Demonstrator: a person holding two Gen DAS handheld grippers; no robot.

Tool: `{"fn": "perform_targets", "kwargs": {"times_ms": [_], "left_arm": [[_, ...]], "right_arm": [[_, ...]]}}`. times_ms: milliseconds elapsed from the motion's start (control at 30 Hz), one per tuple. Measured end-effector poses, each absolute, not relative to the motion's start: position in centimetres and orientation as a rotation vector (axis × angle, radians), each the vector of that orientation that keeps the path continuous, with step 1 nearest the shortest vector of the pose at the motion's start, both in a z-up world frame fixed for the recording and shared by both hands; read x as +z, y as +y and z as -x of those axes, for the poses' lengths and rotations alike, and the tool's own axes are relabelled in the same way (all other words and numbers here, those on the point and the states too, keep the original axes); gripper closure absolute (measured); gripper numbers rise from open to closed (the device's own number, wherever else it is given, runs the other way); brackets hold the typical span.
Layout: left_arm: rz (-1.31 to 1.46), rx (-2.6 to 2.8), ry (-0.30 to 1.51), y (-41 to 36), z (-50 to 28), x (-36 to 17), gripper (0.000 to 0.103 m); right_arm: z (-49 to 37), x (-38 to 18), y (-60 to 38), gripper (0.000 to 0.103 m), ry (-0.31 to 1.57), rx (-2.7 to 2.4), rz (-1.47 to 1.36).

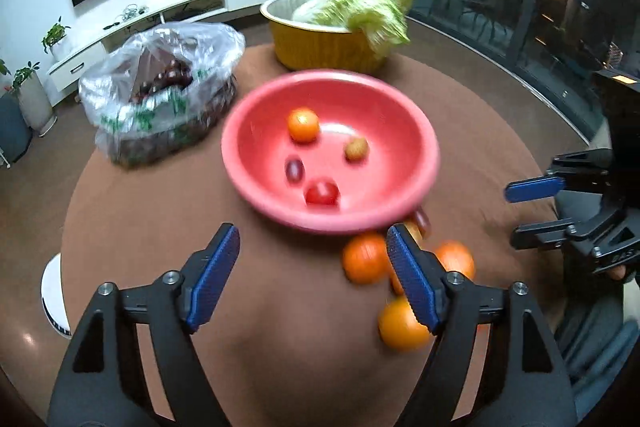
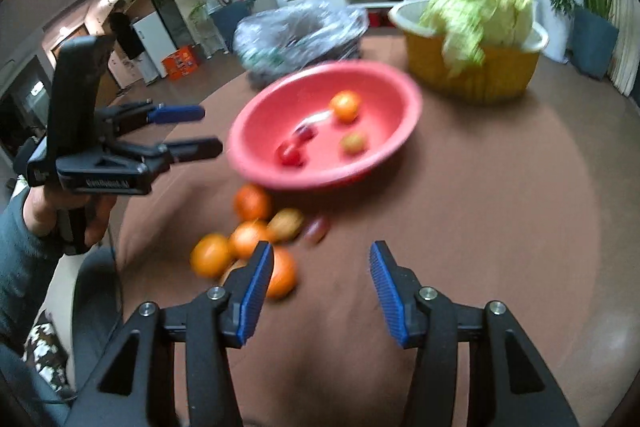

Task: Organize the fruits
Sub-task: 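Grasp an orange with the left tool while the right tool grasps a red tomato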

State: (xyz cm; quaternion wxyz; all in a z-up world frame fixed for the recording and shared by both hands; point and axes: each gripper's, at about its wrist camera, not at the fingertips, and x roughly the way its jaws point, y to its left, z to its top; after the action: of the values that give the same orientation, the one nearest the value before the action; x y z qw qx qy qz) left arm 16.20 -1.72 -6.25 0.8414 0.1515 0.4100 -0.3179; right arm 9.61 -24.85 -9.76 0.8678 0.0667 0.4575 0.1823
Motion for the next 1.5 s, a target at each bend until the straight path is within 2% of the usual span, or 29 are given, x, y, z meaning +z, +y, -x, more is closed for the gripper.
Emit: {"fn": "perform_targets", "kwargs": {"times_ms": [200,300,400,467,633,833,1133,1167,1300,1400,1467,1500], "left_arm": [[-0.310,-0.610,0.932,1.3,-10.4,-8.9,0.028],[-0.316,-0.571,0.926,2.2,-8.5,-9.6,0.012],[-0.292,-0.557,0.914,2.7,-8.0,-9.5,0.010],[-0.285,-0.541,0.903,2.9,-8.0,-9.4,0.004],[-0.294,-0.572,0.904,2.3,-8.9,-9.3,0.003],[-0.396,-0.645,0.917,-0.4,-9.1,-10.4,0.003],[-0.456,-0.688,0.916,-3.0,-10.1,-11.1,0.004],[-0.459,-0.692,0.916,-3.1,-10.1,-11.2,0.006],[-0.472,-0.717,0.942,-3.9,-10.5,-11.9,0.030],[-0.469,-0.742,0.954,-4.1,-10.7,-12.3,0.038],[-0.475,-0.759,0.958,-4.5,-10.6,-12.5,0.047],[-0.477,-0.767,0.961,-4.6,-10.5,-12.6,0.055]], "right_arm": [[-7.6,-12.1,-19.5,0.050,1.015,0.425,-0.059],[-7.7,-12.2,-17.8,0.049,1.015,0.427,0.012],[-8.2,-13.1,-16.8,0.049,1.042,0.410,0.042],[-8.6,-13.5,-16.6,0.049,1.051,0.396,0.056],[-8.4,-14.2,-16.1,0.053,1.064,0.385,0.084],[-8.6,-14.0,-17.7,0.069,1.073,0.408,0.007],[-7.3,-12.3,-20.7,0.069,1.047,0.398,-0.060],[-7.3,-12.2,-21.1,0.069,1.044,0.393,-0.069],[-7.2,-11.9,-23.0,0.069,1.034,0.365,-0.100],[-7.3,-11.9,-23.8,0.069,1.033,0.352,-0.116],[-7.3,-11.9,-23.9,0.069,1.033,0.351,-0.122],[-7.3,-11.9,-23.9,0.069,1.033,0.353,-0.123]]}}
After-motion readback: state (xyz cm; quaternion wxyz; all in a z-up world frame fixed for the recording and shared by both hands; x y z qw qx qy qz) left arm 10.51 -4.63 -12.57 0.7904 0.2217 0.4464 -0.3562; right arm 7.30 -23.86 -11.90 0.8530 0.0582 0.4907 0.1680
